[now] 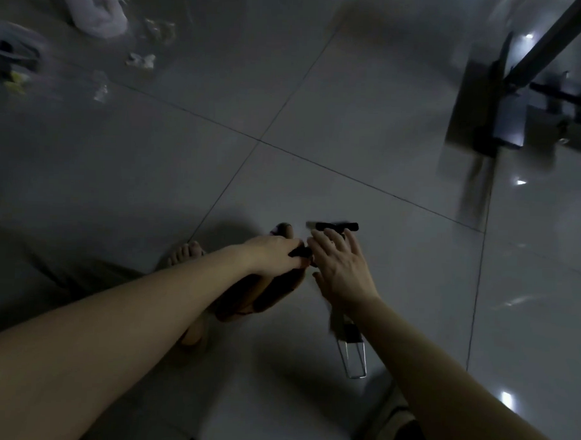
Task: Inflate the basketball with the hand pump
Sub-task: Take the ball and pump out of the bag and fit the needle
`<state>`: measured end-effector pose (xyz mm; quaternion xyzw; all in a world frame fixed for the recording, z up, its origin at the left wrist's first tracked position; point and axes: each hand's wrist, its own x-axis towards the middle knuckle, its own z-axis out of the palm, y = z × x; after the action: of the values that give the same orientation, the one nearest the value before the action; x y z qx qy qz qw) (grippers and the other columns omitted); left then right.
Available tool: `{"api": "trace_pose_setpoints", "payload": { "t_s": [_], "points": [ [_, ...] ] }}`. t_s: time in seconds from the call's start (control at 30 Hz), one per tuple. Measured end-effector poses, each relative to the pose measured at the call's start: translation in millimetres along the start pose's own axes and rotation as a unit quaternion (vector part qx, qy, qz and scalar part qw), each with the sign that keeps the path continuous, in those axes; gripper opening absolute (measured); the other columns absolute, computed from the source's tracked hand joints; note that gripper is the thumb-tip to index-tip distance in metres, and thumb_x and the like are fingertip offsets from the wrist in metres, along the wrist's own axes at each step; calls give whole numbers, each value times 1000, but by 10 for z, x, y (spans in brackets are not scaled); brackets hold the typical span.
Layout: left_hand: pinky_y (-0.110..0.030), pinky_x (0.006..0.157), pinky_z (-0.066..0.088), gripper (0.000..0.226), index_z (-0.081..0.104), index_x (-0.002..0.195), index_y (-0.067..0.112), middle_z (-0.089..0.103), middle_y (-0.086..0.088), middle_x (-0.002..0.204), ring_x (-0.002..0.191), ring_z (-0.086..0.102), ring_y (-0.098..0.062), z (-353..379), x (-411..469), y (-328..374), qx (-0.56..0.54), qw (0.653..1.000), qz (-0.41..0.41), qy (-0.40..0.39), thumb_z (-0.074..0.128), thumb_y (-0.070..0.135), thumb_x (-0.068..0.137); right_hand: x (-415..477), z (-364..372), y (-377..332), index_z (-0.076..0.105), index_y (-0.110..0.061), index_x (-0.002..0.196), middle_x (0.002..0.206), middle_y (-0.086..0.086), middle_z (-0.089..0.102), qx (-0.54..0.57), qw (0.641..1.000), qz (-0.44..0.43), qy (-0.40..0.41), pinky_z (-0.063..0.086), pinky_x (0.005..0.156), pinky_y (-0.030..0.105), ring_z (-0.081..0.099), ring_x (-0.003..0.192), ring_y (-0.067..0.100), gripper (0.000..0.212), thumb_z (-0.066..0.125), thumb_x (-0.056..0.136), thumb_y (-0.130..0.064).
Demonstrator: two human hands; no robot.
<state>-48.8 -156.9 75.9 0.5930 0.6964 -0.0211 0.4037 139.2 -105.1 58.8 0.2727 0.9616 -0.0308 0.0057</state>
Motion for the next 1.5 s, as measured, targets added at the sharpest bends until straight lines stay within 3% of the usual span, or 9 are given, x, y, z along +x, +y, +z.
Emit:
{"api": "trace_pose_setpoints", "payload": {
  "t_s": [0.17, 0.23, 0.4, 0.5, 0.6, 0.73, 0.9, 1.1, 1.5],
  "points": [
    [-40, 79, 43, 47, 46, 136, 34, 57, -10, 133, 113, 57, -31, -110, 102, -75, -19, 1000, -20, -11, 43, 63, 98, 194, 164, 116, 56, -20, 135, 147, 6, 51, 35, 998, 6, 53, 21, 121, 50, 39, 140, 27, 49, 65, 90, -36],
    [-40, 80, 43, 48, 45, 138, 36, 56, -7, 129, 109, 55, -28, -140, 119, -83, -29, 999, -32, -10, 43, 62, 99, 257, 215, 168, 55, -23, 135, 149, 7, 49, 50, 997, 9, 57, 25, 119, 51, 40, 140, 28, 47, 63, 91, -40],
    [-38, 75, 46, 40, 47, 117, 41, 60, -1, 118, 100, 58, -21, -103, 216, -135, -51, 998, -16, 14, 50, 71, 91, 321, 297, 250, 56, -20, 135, 142, 10, 52, 103, 992, 47, 63, 30, 117, 46, 46, 132, 29, 51, 68, 88, -35],
    [-36, 84, 48, 65, 41, 142, 39, 56, 1, 135, 114, 57, -21, -53, 213, -235, -53, 998, -4, 28, 64, 64, 86, 311, 298, 362, 56, -18, 133, 135, 12, 56, 142, 981, 103, 85, 38, 108, 46, 51, 122, 33, 54, 73, 83, -28],
    [-39, 96, 50, 68, 33, 151, 34, 54, -1, 138, 120, 56, -23, 18, 180, -260, -49, 994, 24, 92, 66, 41, 92, 299, 294, 480, 57, -20, 132, 133, 10, 56, 133, 978, 150, 62, 39, 104, 45, 51, 121, 32, 52, 71, 83, -33],
    [-39, 97, 47, 40, 53, 137, 22, 48, -4, 128, 117, 51, -26, 204, 162, -229, 88, 960, 42, 263, 55, 29, 98, 311, 314, 548, 61, -21, 126, 124, 10, 56, 91, 977, 187, 47, 40, 97, 44, 51, 113, 32, 48, 71, 83, -40],
    [-43, 112, 36, 32, 67, 123, 11, 58, -10, 136, 127, 52, -30, 294, 179, -268, 158, 919, 113, 343, 66, 14, 92, 382, 296, 407, 58, -23, 126, 121, 10, 53, 67, 981, 178, 39, 40, 96, 43, 49, 112, 31, 46, 67, 84, -42],
    [-34, 117, 29, 42, 61, 136, 11, 60, -5, 141, 135, 49, -22, 364, 206, -193, 95, 936, 129, 314, 64, 19, 95, 402, 331, 268, 55, -24, 129, 119, 10, 53, 45, 982, 173, 59, 40, 96, 45, 50, 110, 31, 49, 64, 84, -42],
    [-38, 109, 43, 36, 64, 126, 9, 67, -7, 125, 123, 56, -24, 342, 251, -89, 76, 940, 129, 306, 65, 18, 91, 278, 353, 329, 56, -17, 131, 131, 15, 49, 27, 985, 169, 33, 37, 104, 49, 47, 121, 34, 53, 67, 84, -40]
  ]
}}
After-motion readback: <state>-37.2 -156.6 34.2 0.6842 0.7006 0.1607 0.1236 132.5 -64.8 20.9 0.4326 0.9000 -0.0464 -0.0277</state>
